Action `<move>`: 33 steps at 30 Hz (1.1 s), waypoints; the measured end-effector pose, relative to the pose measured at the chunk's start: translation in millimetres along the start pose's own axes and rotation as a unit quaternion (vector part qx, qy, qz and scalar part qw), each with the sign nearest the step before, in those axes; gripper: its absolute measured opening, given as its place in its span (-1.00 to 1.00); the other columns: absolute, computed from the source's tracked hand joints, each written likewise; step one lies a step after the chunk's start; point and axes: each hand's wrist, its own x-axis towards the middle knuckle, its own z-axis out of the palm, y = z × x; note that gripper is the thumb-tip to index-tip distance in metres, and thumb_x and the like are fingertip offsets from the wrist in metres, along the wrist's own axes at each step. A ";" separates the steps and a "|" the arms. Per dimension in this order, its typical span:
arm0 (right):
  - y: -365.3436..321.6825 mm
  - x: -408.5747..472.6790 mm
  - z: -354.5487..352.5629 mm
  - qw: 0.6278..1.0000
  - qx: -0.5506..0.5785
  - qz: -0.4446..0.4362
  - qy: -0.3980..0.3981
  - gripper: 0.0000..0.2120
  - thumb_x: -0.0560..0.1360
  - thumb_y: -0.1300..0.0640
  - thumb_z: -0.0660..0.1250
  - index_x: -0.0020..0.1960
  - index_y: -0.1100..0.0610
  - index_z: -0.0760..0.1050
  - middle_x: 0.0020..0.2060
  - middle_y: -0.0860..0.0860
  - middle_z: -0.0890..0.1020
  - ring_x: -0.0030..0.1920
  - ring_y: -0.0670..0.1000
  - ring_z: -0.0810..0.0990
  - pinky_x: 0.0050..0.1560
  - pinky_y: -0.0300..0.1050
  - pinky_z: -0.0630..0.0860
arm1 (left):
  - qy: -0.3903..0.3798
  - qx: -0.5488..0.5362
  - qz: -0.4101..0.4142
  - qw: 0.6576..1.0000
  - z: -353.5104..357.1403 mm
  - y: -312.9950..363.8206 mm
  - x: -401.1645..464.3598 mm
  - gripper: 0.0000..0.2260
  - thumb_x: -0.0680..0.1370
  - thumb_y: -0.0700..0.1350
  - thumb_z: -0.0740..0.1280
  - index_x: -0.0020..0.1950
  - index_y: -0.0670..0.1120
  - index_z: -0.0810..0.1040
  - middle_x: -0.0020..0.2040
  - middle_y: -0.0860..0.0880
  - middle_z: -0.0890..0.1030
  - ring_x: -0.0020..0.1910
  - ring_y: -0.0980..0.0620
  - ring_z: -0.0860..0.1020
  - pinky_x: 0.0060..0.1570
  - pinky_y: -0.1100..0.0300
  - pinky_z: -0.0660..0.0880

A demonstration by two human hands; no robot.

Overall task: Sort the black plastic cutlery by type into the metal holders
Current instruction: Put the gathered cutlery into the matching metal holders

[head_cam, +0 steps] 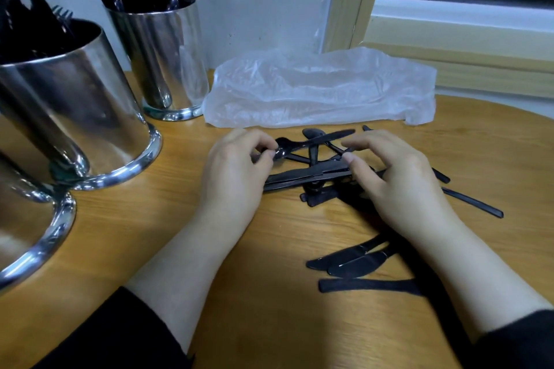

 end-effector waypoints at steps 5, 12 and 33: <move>0.9 -0.6 -1.2 0.988 -0.039 -0.082 -0.123 -0.83 0.49 -0.07 0.41 0.03 -0.04 0.61 0.08 -0.11 0.51 0.18 -0.02 0.43 0.25 0.01 0.35 | 0.072 -0.133 -0.062 0.987 -8.0 8.5 2.3 -0.73 0.61 -0.19 0.42 0.18 0.15 0.52 -0.09 0.11 0.58 -0.12 0.23 0.54 -0.06 0.43 0.48; 2.5 -0.8 16.6 0.983 -0.086 -0.082 -0.141 -0.84 0.46 -0.04 0.45 0.03 -0.09 0.67 0.19 -0.06 0.50 0.25 0.08 0.41 0.19 0.17 0.34 | 0.149 -0.322 -0.144 0.924 -14.5 15.7 6.1 -0.84 0.62 -0.27 0.39 0.01 -0.01 0.66 -0.16 0.09 0.71 -0.06 0.07 0.71 0.03 0.17 0.64; -19.5 2.7 -24.9 0.859 0.443 0.136 0.218 -0.89 0.55 0.16 0.41 -0.14 0.04 0.64 -0.34 -0.01 0.62 -0.30 0.01 0.52 -0.14 -0.09 0.44 | 0.095 -0.473 -0.158 0.861 -14.8 32.6 -0.4 -0.85 0.68 -0.26 0.29 -0.03 -0.17 0.62 -0.25 0.03 0.63 -0.22 -0.02 0.65 -0.12 0.08 0.65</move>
